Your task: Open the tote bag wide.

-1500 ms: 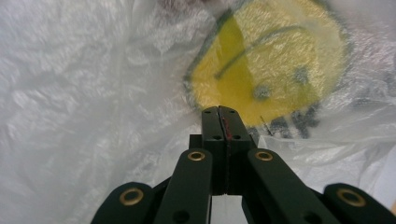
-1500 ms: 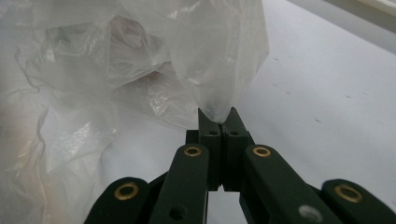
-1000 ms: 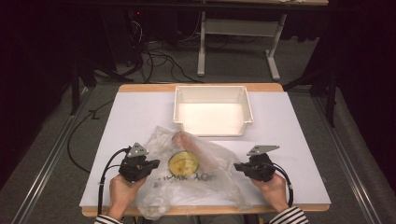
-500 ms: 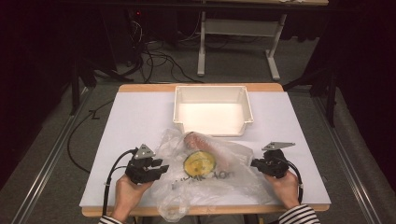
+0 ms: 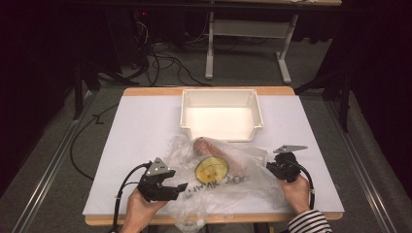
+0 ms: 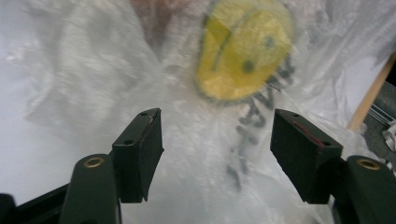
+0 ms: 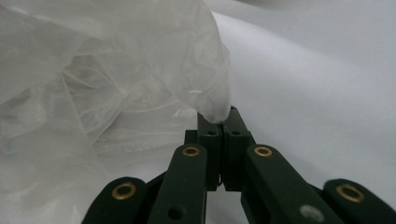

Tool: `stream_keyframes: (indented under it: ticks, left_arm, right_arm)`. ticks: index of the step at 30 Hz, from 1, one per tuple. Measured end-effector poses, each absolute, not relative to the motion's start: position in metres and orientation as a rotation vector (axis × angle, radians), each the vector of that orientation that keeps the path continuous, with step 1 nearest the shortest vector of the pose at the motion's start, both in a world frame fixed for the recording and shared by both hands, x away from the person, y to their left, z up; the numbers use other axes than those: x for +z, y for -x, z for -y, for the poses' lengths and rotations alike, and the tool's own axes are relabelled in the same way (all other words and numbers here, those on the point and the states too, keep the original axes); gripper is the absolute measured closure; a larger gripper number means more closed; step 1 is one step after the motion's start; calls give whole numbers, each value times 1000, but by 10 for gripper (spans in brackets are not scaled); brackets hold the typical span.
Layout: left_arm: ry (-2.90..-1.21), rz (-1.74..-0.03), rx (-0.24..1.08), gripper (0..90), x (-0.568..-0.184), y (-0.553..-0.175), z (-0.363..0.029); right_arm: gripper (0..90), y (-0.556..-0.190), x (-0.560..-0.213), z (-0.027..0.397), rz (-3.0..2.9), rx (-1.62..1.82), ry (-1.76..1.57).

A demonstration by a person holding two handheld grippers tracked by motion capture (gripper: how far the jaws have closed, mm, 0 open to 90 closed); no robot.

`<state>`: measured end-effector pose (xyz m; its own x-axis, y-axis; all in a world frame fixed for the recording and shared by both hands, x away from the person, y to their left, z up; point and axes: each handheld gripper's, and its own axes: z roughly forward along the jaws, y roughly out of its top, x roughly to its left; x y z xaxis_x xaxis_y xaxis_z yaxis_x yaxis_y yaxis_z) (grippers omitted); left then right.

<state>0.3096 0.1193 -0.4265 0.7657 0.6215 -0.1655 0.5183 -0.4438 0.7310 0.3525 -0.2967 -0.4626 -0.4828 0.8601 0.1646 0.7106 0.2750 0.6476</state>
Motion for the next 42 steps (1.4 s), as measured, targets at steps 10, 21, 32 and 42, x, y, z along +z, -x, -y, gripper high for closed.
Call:
stream_keyframes:
  ticks: [10,21,32,42]
  left_arm:
    - [-2246,-849,145,321,-453,-307,-100]
    - [-2354,-878,229,445,-465,-311,-85]
    - [-2314,-814,200,887,-448,-310,-92]
    - [-2128,-774,231,900,-405,-316,-106]
  right_arm:
    - [875,-351,-462,298,-2326,995,-1459]
    - [875,-352,-467,293,-2339,965,-1454]
    - [832,-350,-469,290,-2344,954,-1417]
    - [672,-347,-469,285,-2378,953,-1353]
